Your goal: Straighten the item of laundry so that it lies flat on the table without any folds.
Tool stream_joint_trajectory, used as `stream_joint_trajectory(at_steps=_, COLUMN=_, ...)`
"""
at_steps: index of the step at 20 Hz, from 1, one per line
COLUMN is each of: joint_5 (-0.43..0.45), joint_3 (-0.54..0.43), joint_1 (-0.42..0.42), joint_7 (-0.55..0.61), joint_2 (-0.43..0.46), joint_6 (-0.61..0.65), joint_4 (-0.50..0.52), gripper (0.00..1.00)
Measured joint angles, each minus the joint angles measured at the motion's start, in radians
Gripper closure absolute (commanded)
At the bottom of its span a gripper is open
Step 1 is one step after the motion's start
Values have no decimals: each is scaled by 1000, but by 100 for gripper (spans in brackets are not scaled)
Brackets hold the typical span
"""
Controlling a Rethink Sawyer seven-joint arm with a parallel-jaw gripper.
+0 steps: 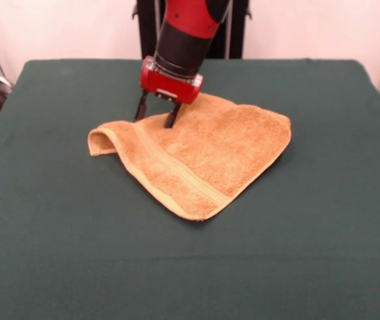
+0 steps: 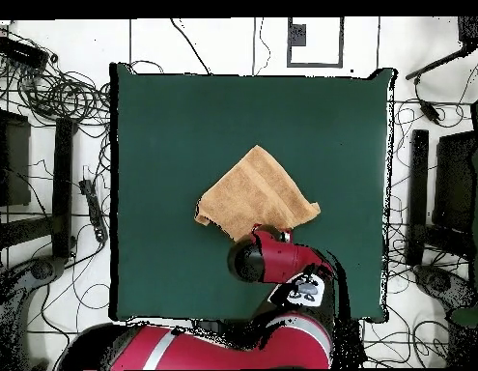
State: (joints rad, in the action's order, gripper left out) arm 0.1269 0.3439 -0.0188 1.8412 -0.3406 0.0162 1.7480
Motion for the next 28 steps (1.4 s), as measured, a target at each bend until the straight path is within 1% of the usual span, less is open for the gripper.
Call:
stream_joint_trajectory(at_steps=7, joint_5=-42, joint_3=8, joint_1=9, joint_7=0, joint_2=5, joint_6=28, joint_4=-6, gripper=0)
stream_joint_trajectory(at_steps=13, joint_5=-80, joint_3=44, joint_1=52, joint_7=0, joint_2=30, joint_6=98, joint_4=-45, gripper=0)
stream_joint_trajectory(at_steps=14, joint_5=-96, joint_3=61, joint_1=72, joint_7=0, joint_2=43, joint_6=124, joint_4=-60, gripper=0)
stream_joint_trajectory(at_steps=17, joint_5=-114, joint_3=82, joint_1=95, joint_7=0, joint_2=58, joint_6=148, joint_4=-76, gripper=0)
stream_joint_trajectory(at_steps=20, joint_5=-125, joint_3=101, joint_1=116, joint_7=0, joint_2=72, joint_6=164, joint_4=-91, gripper=0)
stream_joint_trajectory(at_steps=28, joint_5=-127, joint_3=108, joint_1=123, joint_7=0, joint_2=77, joint_6=168, joint_4=-95, gripper=0)
